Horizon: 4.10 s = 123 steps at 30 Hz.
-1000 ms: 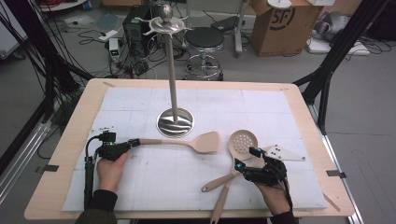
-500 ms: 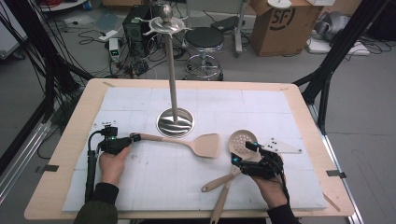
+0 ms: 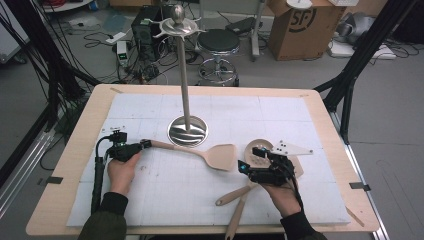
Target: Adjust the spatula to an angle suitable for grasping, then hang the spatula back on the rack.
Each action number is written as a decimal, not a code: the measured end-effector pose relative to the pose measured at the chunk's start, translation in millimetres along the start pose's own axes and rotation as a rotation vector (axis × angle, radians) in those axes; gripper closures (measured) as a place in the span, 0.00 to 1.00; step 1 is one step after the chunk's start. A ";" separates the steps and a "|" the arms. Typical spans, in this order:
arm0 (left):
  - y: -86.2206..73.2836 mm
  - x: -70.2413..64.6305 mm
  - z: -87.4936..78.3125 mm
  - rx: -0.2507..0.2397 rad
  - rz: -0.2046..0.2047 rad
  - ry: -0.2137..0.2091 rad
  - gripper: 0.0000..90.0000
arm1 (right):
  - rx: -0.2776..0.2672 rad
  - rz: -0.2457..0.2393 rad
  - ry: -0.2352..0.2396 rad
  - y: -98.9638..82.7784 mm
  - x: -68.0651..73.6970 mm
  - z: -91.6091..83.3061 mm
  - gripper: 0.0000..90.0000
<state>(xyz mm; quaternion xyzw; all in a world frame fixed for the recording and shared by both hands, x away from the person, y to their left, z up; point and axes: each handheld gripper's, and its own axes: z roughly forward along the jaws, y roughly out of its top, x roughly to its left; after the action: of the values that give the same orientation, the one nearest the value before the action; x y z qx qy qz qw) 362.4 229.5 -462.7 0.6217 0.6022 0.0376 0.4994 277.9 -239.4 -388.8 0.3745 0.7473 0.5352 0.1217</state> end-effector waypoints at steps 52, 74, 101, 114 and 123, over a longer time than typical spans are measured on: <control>-58.5 -64.9 -83.1 -0.054 0.365 -0.303 0.31 | 0.140 -0.033 0.219 71.0 36.9 67.2 0.24; -66.8 -65.2 -85.1 -0.048 0.368 -0.316 0.30 | 0.280 0.022 0.313 104.6 38.7 152.0 0.35; -73.8 -63.3 -88.2 -0.039 0.355 -0.341 0.30 | 0.543 -0.076 0.297 98.6 57.2 239.0 0.42; -74.6 -63.7 -88.0 -0.033 0.360 -0.342 0.30 | 0.657 -0.116 0.253 85.5 51.2 260.7 0.45; -75.2 -63.8 -87.8 -0.032 0.363 -0.339 0.30 | 0.738 -0.134 0.267 74.1 53.0 270.5 0.48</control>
<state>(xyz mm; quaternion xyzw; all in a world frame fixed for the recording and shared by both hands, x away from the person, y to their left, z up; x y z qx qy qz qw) 234.7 213.0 -433.7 0.7091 0.3877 0.0313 0.5881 430.8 -0.3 -418.7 0.2707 0.9214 0.2657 -0.0844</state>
